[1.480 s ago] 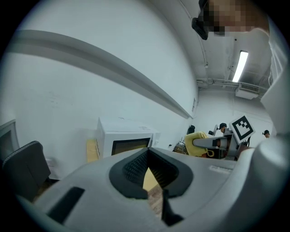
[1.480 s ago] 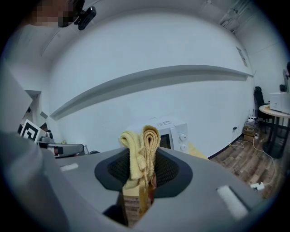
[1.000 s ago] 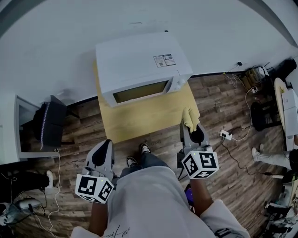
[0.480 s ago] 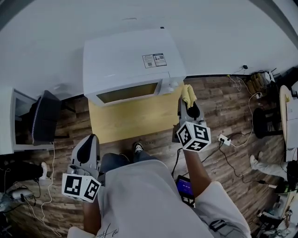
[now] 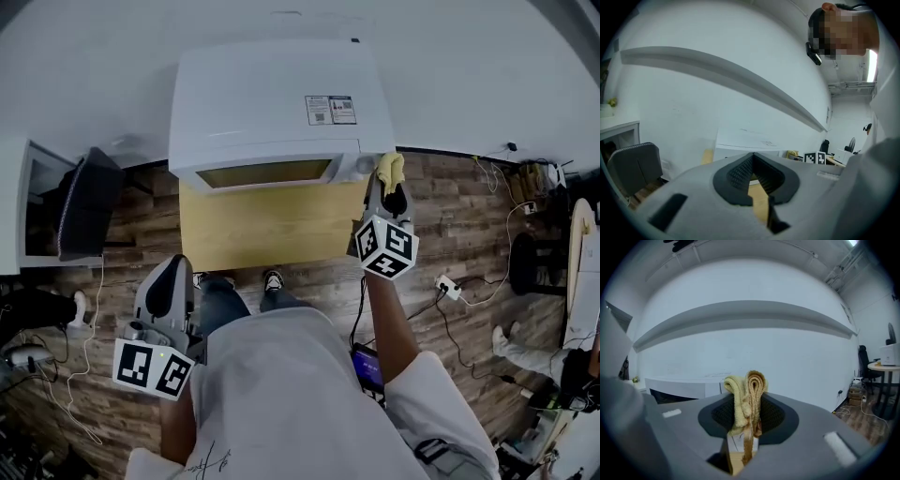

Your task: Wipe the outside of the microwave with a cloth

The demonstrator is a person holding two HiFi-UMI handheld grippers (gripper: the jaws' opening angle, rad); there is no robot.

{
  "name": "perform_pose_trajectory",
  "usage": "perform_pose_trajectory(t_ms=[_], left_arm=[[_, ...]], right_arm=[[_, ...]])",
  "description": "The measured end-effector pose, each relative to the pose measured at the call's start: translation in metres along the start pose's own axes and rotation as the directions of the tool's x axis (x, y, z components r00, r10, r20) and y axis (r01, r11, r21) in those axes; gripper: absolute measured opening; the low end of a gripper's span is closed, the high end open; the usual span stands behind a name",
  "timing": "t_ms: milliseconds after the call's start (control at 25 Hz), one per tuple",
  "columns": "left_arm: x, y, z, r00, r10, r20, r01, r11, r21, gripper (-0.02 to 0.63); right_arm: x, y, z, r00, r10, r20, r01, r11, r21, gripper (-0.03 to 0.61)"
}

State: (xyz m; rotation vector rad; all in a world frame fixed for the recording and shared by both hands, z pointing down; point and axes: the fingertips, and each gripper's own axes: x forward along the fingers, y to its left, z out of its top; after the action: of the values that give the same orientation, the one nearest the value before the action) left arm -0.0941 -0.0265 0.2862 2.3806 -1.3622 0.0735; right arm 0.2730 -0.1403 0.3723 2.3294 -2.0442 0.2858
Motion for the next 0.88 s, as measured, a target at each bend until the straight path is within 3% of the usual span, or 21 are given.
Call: perform_pose_trajectory(t_ms=[320,480,880], left_arm=[[0.012,0.001,-0.003,1.000,-0.014,-0.019,0.014,1.000,-0.015,-0.009],[0.012,0.002,-0.007,1.000,-0.005,-0.021,0.004,0.999,-0.033,-0.009],[0.007,0.007,-0.010,1.000,0.008,-0.026,-0.010,0.999,-0.044,-0.009]], right_arm=[[-0.001,0.035,-0.009,0.998,0.059,-0.030,-0.059,0.998,0.024,0.123],[-0.007,0.056,-0.005,0.995,0.100,-0.022,-0.100,0.995,-0.030,0.123],[-0.011,0.092,0.000,0.996,0.091,0.012,-0.091,0.995,-0.030,0.123]])
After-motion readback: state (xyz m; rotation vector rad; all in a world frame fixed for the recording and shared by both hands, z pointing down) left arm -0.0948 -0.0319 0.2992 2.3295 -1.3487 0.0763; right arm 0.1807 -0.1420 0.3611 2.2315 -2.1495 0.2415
